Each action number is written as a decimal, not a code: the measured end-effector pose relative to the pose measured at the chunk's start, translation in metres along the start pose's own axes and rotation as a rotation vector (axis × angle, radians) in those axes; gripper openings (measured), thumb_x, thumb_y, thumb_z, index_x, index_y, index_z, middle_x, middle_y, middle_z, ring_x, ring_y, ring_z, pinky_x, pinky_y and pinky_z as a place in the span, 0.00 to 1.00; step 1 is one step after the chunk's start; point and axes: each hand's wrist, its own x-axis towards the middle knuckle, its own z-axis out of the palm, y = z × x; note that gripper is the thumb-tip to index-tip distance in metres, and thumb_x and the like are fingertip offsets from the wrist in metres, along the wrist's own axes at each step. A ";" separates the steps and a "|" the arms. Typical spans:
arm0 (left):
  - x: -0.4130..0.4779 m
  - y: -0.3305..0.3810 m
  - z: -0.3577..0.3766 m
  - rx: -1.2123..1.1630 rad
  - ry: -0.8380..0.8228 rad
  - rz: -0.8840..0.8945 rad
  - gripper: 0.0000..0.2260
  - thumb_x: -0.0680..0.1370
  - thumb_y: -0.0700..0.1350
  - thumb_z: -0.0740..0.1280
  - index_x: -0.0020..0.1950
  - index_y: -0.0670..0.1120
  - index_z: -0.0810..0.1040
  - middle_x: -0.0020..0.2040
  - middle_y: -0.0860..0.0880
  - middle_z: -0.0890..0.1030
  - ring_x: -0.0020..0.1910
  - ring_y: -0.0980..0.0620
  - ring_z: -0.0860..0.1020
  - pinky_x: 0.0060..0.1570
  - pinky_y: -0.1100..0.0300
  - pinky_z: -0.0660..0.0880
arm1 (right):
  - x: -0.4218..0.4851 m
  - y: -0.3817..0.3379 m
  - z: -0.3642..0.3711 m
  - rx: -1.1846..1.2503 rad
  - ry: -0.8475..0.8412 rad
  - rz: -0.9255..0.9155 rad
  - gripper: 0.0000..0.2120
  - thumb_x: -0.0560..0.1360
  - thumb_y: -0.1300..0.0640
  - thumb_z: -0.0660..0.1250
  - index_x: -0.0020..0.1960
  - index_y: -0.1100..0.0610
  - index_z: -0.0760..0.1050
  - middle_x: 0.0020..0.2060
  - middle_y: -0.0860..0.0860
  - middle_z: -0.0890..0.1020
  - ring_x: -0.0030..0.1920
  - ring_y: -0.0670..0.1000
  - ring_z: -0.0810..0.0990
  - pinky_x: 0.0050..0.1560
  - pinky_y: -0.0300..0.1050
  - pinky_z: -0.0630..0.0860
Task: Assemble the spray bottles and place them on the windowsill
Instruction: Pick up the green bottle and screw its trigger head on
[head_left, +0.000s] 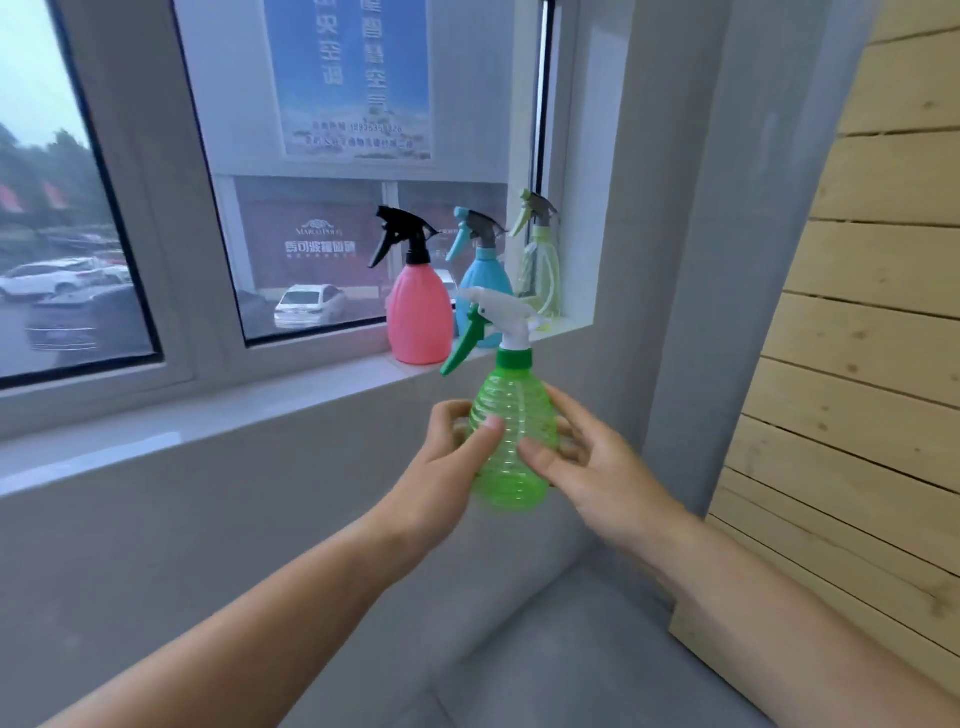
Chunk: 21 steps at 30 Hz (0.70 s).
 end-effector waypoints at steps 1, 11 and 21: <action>0.003 0.009 -0.014 0.026 0.033 0.022 0.14 0.85 0.51 0.62 0.68 0.47 0.71 0.63 0.42 0.83 0.62 0.46 0.83 0.63 0.53 0.79 | 0.013 -0.008 0.010 -0.013 -0.010 -0.024 0.25 0.75 0.57 0.71 0.69 0.42 0.71 0.55 0.47 0.84 0.55 0.45 0.84 0.54 0.41 0.80; 0.042 0.062 -0.136 0.219 0.263 0.054 0.16 0.83 0.55 0.66 0.68 0.50 0.76 0.60 0.49 0.82 0.63 0.48 0.81 0.72 0.45 0.73 | 0.126 -0.050 0.111 -0.106 -0.073 -0.094 0.23 0.77 0.47 0.66 0.71 0.43 0.68 0.56 0.49 0.82 0.54 0.49 0.83 0.57 0.47 0.80; 0.069 0.037 -0.168 0.205 0.389 0.023 0.14 0.84 0.53 0.65 0.69 0.54 0.72 0.56 0.50 0.79 0.52 0.57 0.80 0.52 0.58 0.77 | 0.161 -0.034 0.151 -0.130 -0.024 -0.016 0.14 0.79 0.52 0.65 0.63 0.43 0.72 0.47 0.47 0.81 0.51 0.52 0.84 0.57 0.51 0.80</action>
